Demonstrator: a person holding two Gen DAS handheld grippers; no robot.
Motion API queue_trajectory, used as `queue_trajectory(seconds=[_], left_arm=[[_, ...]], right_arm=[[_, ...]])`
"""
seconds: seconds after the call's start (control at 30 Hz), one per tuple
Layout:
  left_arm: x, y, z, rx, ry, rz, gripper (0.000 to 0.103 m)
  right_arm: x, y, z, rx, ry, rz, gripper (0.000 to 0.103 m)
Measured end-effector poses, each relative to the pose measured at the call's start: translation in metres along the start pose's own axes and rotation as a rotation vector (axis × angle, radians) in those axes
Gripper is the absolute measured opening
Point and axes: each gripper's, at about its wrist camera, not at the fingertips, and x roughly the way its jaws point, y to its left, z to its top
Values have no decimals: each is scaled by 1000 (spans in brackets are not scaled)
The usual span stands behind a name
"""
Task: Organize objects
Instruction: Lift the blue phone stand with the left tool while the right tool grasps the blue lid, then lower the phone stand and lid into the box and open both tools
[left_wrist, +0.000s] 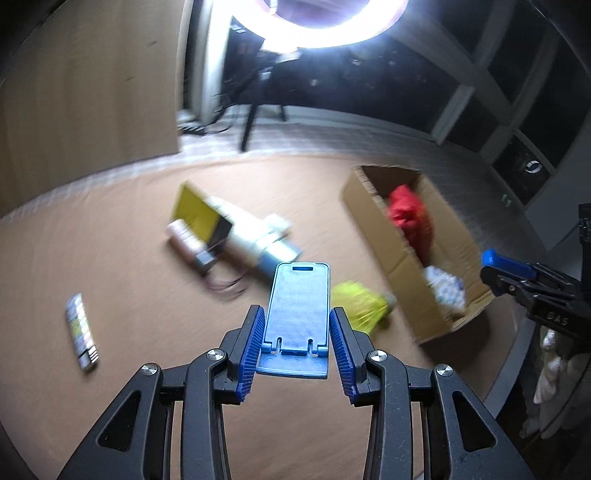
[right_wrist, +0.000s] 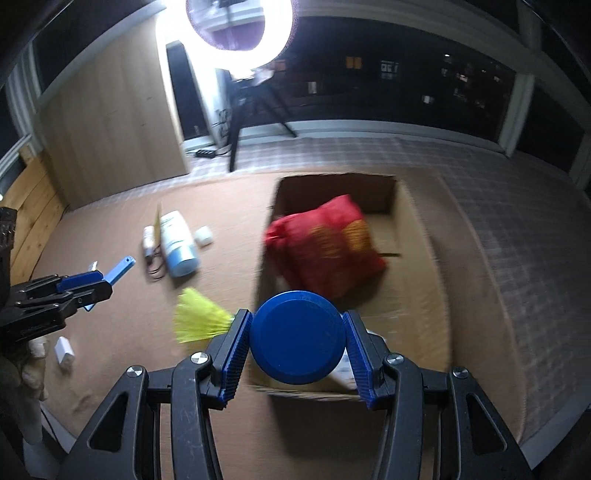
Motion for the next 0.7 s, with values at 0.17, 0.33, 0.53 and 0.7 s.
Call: queue_trajectory(seconds=[0.17,0.33,0.53,0.7], left_arm=[[19,-51,25,71,-6,-64,40],[41,-100,40,129,2,-108,40],[70,-144,51,161,26,-123,40],[89,-164,56,178,39,-104,40]], right_arm=[[-1,-30,3,22,-1,-13,46],[7,-56,5,41,16,-9,46],[18,-73,4,50,39,15,46],[21,-80,6,43,45,28,46]])
